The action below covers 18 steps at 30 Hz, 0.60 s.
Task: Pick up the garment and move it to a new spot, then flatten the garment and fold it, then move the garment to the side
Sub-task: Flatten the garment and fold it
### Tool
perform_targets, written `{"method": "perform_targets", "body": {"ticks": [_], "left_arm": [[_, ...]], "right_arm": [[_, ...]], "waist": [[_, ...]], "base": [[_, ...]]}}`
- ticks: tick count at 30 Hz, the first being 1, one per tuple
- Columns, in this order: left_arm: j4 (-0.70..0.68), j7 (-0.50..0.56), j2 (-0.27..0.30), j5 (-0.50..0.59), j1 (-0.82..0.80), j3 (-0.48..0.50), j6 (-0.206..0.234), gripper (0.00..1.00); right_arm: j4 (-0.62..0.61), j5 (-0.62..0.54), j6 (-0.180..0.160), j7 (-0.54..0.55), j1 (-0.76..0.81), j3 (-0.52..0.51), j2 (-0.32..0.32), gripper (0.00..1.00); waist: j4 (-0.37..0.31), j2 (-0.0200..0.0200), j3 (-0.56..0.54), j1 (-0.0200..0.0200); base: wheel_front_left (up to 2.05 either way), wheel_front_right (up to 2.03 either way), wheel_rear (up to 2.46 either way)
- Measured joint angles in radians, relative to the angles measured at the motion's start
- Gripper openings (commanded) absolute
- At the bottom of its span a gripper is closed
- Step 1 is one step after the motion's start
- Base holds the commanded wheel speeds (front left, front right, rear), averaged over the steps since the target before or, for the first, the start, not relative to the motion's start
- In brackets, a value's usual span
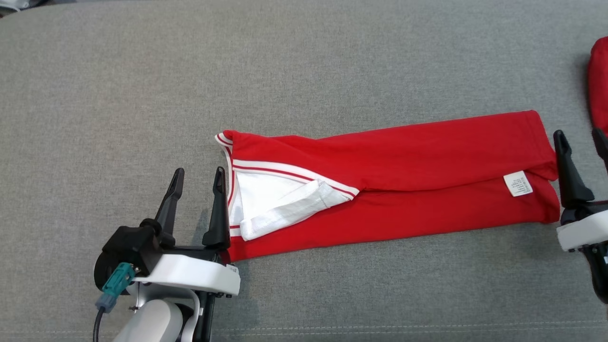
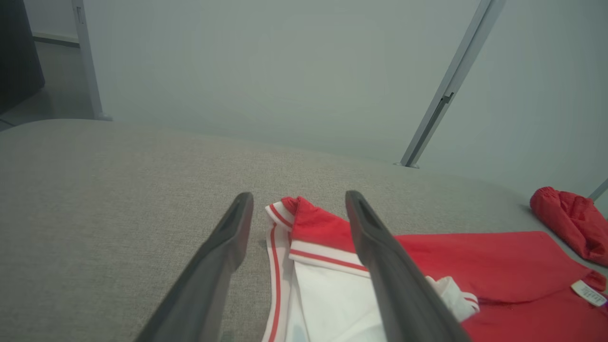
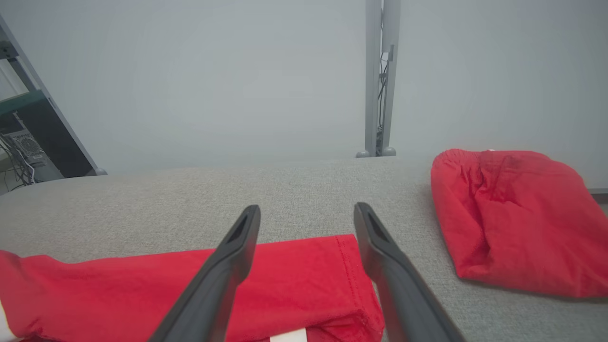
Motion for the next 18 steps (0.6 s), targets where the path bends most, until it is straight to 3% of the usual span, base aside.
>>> {"method": "perform_targets", "body": {"ticks": [4, 10, 18], "left_arm": [[0.003, -0.002, -0.041, 0.035, 0.008, 0.071, -0.031, 1.00], [0.000, -0.008, -0.125, 0.132, 0.075, 0.186, -0.114, 1.00], [0.047, -0.009, -0.191, 0.220, 0.160, 0.293, -0.228, 1.00]], "right_arm": [[-0.063, -0.051, 0.000, 0.000, 0.057, -0.035, 0.072, 1.00], [-0.099, -0.113, 0.000, 0.000, 0.139, -0.081, 0.159, 1.00], [-0.131, -0.156, 0.000, 0.000, 0.213, -0.082, 0.227, 1.00]], "waist": [[-0.010, 0.0000, -0.046, 0.0000], [-0.024, 0.0000, -0.114, 0.0000], [-0.041, 0.0000, -0.184, 0.0000]], "base": [[0.00, 0.00, 0.00], [0.00, 0.00, 0.00], [0.00, 0.00, 0.00]]}}
